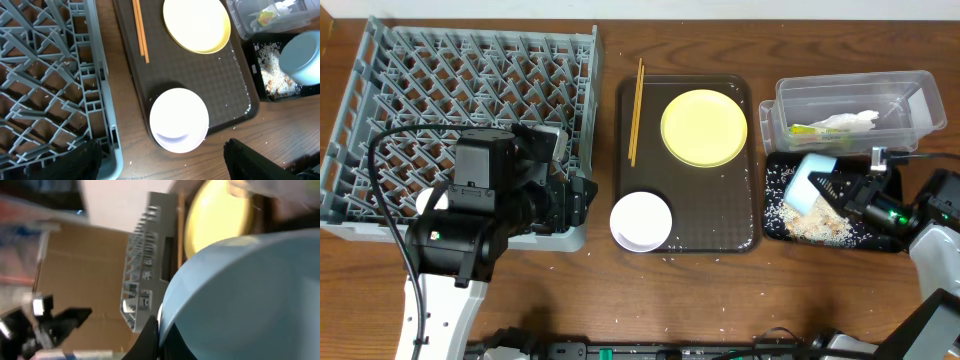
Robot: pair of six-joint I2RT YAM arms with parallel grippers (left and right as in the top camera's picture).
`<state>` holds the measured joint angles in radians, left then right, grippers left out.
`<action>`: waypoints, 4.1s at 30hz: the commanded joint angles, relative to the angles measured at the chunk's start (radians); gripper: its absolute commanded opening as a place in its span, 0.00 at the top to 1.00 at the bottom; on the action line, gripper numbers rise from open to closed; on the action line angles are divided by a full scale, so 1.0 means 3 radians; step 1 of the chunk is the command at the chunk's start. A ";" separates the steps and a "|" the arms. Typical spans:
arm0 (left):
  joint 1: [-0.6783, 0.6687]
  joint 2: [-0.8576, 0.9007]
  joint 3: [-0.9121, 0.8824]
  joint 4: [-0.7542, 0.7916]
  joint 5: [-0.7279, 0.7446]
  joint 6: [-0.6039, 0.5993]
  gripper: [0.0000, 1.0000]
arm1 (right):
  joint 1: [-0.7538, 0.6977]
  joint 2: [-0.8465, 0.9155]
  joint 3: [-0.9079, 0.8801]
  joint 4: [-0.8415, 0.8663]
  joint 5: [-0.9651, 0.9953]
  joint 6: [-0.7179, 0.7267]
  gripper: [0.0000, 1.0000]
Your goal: Sort waste into correct bins and load items into the dishwasher
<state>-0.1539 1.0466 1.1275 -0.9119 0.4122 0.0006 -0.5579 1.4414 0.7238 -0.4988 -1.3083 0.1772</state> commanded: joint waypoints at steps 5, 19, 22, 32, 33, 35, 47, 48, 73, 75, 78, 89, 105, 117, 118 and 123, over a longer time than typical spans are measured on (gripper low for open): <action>-0.0015 0.0009 0.0076 0.0015 -0.0014 0.0008 0.21 | 0.0360 -0.0280 0.0052 -0.0037 0.0107 -0.0102 0.99; -0.0015 0.0009 0.0076 0.0042 0.0009 0.0009 0.20 | 0.3564 -0.0743 0.0111 -0.0097 0.4548 0.0106 0.99; -0.0015 0.0009 0.0076 0.0069 0.0010 0.0009 0.21 | 0.3930 -0.0478 0.0111 0.0134 0.4740 0.0107 0.99; -0.0015 0.0009 0.0076 0.0287 0.0586 0.0009 0.01 | 0.4064 -0.0046 0.0235 0.0201 0.4874 0.0181 0.60; -0.0015 0.0009 0.0076 0.0354 0.0603 0.0006 0.01 | 0.4042 -0.0079 0.0313 0.0122 0.4833 0.0181 0.47; -0.0015 0.0022 0.0078 0.0529 0.0548 -0.0193 0.06 | 0.3956 -0.0153 0.0557 -0.0075 0.4749 0.0067 0.31; -0.0504 0.0926 0.0884 0.0178 -0.0632 -0.0596 0.12 | 0.2725 -0.0192 0.1492 -0.0381 0.3418 0.0334 0.27; -0.0584 0.1069 0.1001 0.0142 -0.0762 -0.0595 0.12 | 0.2659 -0.0191 0.1490 -0.0385 0.3347 0.0334 0.27; -0.0881 0.3404 0.1223 0.1530 -0.1218 -0.0301 0.60 | 0.2649 -0.0186 0.1486 -0.0670 0.3298 0.0331 0.01; -0.0881 0.3483 0.1223 0.1568 -0.1242 -0.0300 0.61 | 0.2649 -0.0186 0.1486 -0.0670 0.3298 0.0331 0.01; -0.0881 0.3559 0.1223 0.1598 -0.1241 -0.0301 0.61 | 0.2649 -0.0186 0.1486 -0.0670 0.3298 0.0331 0.01; -0.0882 0.3695 0.1223 0.1654 -0.1241 -0.0276 0.61 | 0.2649 -0.0186 0.1486 -0.0670 0.3298 0.0331 0.01; -0.0909 0.3586 0.1258 0.1598 -0.1242 -0.0278 0.52 | 0.2649 -0.0186 0.1486 -0.0670 0.3298 0.0331 0.01; -0.0979 0.3328 0.1253 0.1628 -0.1241 -0.0290 0.49 | 0.2649 -0.0186 0.1486 -0.0670 0.3298 0.0331 0.01; -0.0985 0.3360 0.1253 0.1640 -0.1241 -0.0286 0.50 | 0.2649 -0.0186 0.1486 -0.0670 0.3298 0.0331 0.01; -0.0988 0.3532 0.1251 0.1692 -0.1241 -0.0278 0.51 | 0.2649 -0.0186 0.1486 -0.0670 0.3298 0.0331 0.01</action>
<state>-0.4511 2.0663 1.4895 -0.4068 0.0460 -0.0887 0.2279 1.3911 1.1622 -0.6987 -0.3077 0.2707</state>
